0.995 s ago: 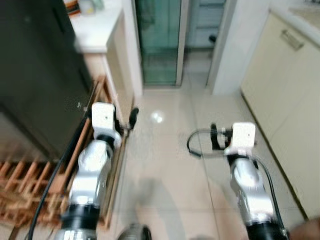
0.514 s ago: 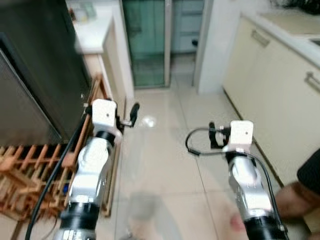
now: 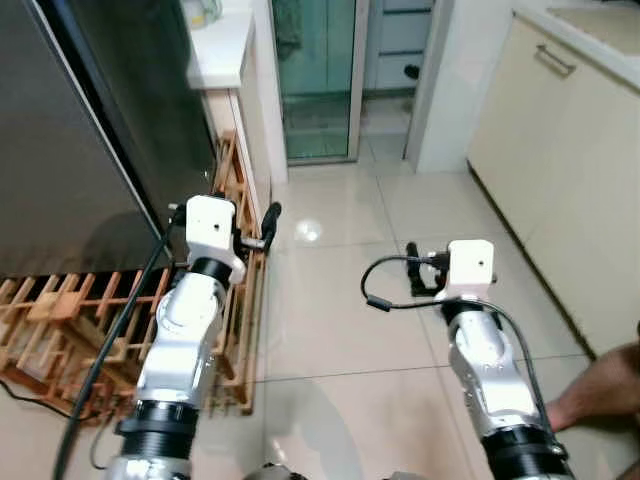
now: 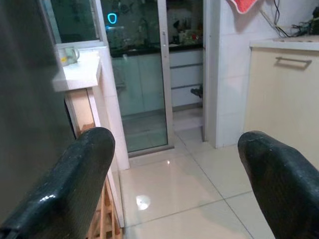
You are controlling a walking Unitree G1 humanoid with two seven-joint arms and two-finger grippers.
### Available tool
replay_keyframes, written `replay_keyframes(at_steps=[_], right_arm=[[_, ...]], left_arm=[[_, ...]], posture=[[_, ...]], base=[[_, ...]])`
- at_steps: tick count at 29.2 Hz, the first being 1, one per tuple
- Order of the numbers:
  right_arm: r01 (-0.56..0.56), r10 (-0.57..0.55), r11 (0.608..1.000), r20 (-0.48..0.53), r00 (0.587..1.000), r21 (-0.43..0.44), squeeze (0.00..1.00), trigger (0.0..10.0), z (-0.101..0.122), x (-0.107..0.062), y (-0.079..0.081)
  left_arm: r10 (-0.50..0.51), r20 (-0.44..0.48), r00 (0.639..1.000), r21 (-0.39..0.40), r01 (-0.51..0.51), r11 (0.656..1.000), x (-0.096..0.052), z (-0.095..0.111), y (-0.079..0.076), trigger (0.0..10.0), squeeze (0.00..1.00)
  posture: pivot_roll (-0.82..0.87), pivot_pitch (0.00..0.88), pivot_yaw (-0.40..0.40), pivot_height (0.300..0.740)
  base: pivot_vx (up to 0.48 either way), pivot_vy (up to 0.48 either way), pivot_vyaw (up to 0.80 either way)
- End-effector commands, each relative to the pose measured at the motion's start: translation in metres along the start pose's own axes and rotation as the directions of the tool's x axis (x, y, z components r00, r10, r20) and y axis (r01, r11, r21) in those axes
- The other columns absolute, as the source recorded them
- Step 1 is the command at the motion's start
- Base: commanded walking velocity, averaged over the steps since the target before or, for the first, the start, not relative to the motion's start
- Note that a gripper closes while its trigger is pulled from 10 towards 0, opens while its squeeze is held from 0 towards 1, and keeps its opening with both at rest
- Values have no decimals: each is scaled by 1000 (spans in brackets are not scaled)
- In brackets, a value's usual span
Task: Restocking fridge
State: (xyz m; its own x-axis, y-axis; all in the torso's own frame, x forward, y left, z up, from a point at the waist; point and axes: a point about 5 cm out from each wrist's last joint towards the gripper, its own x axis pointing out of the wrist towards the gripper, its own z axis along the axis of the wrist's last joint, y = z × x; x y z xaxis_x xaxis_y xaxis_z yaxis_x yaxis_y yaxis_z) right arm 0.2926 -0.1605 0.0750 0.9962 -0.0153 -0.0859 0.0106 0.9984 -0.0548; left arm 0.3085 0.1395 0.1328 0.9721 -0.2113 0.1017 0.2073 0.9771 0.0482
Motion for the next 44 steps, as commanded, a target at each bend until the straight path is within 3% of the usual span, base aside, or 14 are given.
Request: replay_keyframes(at_steps=[1,6,8,17,24,32,35,38,44], right_arm=[[2,-2,1000,15,1000,6,0,10000,4,2,0],[-1,1,1000,15,1000,4,0,10000,4,3,1],[-3,3,1000,16,1000,3,0,10000,4,3,1],[-5,4,1000,22,1000,12,0,10000,4,2,1],[-22,23,999,30,999,-29,0,10000,8,3,2],[-5,6,1000,28,1000,-23,0,10000,7,4,0],[17,-17,1000,32,999,-11,0,10000,8,4,-2],[33,-31,998,36,999,-44,0,10000,9,5,-5],[27,-26,1000,41,999,-16,0,10000,9,6,-3]], left_arm=[[2,3,1000,11,-2,1000,0,1,1,10000,0],[23,0,1000,4,-23,1000,0,1,2,10000,0],[47,-7,999,-34,-47,998,1,0,5,10000,0],[62,1,998,26,-62,998,3,3,2,10000,0],[58,-3,998,32,-58,998,4,2,-1,10000,0],[60,-9,998,37,-60,998,6,3,-1,10000,0],[45,-12,999,4,-45,999,8,2,-2,10000,0],[38,-7,999,27,-38,999,9,4,-3,10000,0],[38,-10,999,35,-37,999,10,3,-1,10000,0]], posture=[[-72,0,40,740],[-72,0,38,740],[-72,0,37,740],[-77,0,38,740],[-80,0,38,740],[-81,0,40,740],[-81,0,40,740],[-80,0,42,740],[-75,0,40,740]], base=[[0,465,0],[0,465,0],[0,469,0],[0,0,0],[0,-424,351],[230,-402,590],[321,-354,0],[0,0,0],[0,0,0]])
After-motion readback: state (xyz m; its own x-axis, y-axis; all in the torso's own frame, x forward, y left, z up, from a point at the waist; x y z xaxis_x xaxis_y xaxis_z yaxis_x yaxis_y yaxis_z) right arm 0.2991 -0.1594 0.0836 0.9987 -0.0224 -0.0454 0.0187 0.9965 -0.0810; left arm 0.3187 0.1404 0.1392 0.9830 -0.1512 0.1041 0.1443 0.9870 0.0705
